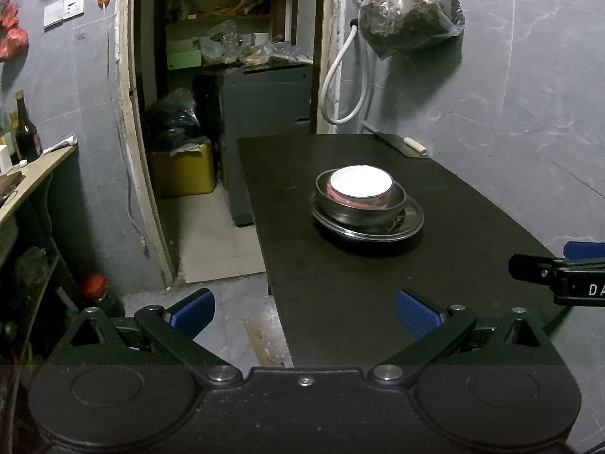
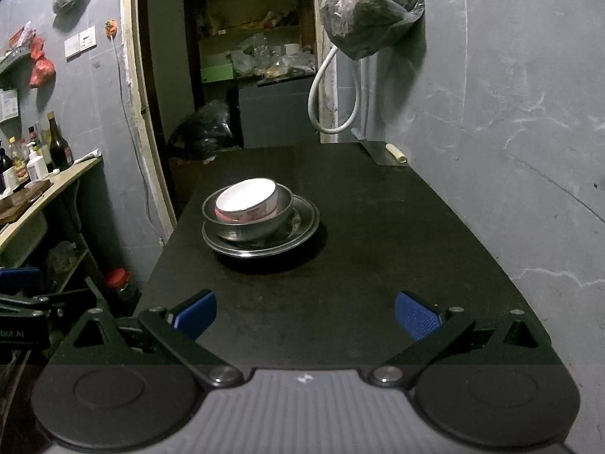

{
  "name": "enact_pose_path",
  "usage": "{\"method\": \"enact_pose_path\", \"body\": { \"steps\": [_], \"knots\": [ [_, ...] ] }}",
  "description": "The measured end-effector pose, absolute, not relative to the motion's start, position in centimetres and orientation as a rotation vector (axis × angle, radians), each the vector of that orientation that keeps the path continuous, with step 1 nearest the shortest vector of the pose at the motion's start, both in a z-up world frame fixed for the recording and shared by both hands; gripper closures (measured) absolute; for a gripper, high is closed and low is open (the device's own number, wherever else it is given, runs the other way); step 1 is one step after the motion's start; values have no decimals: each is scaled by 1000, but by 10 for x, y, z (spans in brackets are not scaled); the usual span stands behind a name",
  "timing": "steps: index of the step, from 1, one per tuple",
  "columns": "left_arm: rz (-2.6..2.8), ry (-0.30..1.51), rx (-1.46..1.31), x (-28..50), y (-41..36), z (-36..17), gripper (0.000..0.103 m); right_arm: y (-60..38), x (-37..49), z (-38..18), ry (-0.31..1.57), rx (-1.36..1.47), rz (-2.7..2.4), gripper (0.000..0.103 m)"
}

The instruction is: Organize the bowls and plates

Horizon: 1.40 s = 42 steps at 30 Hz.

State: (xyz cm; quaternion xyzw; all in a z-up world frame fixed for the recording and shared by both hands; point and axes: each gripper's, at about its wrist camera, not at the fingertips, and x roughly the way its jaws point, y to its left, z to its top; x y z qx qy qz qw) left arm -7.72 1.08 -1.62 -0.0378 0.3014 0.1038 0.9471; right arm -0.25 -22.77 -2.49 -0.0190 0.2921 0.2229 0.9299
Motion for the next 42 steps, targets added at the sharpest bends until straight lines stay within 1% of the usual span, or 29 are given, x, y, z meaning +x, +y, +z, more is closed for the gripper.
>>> {"method": "enact_pose_path", "body": {
  "steps": [35,42],
  "knots": [
    [212,613,-82,-77,12,-19,1,-225,-1,-27,602,-40,454,0],
    [183,598,-117,-81,15,-20,1,-226,-1,-28,600,-33,450,0]
  ]
}}
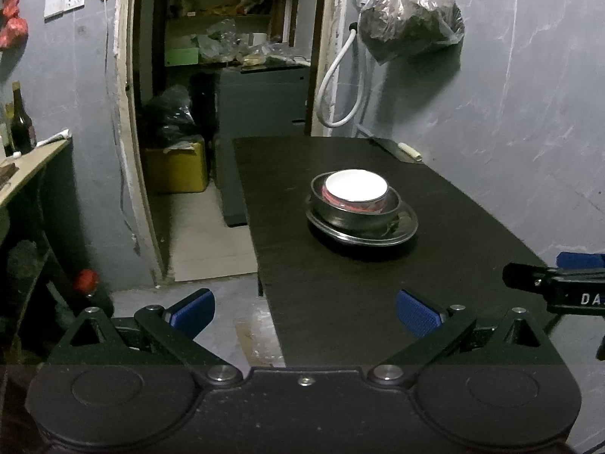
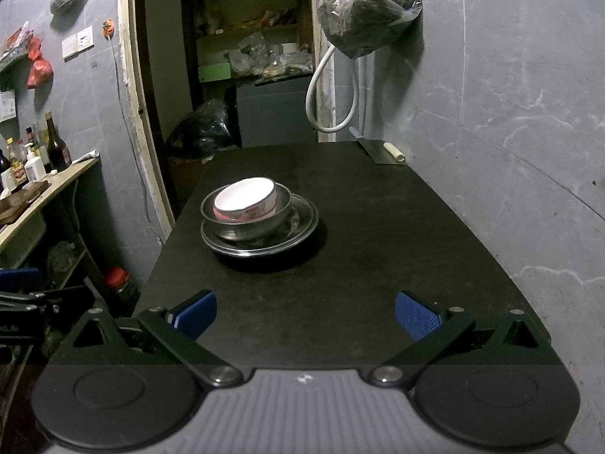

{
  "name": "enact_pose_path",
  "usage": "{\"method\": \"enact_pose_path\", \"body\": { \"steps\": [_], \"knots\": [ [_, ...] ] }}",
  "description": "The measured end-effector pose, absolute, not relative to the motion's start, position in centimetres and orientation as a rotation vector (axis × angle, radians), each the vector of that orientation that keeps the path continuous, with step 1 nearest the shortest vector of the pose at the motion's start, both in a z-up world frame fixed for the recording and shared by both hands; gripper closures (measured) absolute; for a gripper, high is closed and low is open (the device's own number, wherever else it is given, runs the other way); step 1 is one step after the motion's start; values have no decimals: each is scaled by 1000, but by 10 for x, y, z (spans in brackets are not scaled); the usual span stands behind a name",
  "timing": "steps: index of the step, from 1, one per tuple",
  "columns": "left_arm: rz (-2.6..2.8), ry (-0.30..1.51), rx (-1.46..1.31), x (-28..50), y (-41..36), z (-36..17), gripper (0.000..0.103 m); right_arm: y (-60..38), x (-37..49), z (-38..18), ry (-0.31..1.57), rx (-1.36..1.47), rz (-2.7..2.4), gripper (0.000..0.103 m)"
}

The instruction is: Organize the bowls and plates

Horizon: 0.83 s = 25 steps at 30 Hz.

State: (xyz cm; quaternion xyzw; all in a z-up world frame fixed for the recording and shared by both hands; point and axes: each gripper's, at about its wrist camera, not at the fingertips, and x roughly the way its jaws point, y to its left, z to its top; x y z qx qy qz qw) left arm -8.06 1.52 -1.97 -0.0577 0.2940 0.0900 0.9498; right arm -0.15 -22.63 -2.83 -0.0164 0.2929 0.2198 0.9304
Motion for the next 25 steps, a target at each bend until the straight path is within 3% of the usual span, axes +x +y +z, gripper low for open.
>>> {"method": "enact_pose_path", "body": {
  "steps": [25],
  "knots": [
    [131,628,-125,-69,10,-22,1,-231,5,-32,623,-22,443,0]
  ]
}}
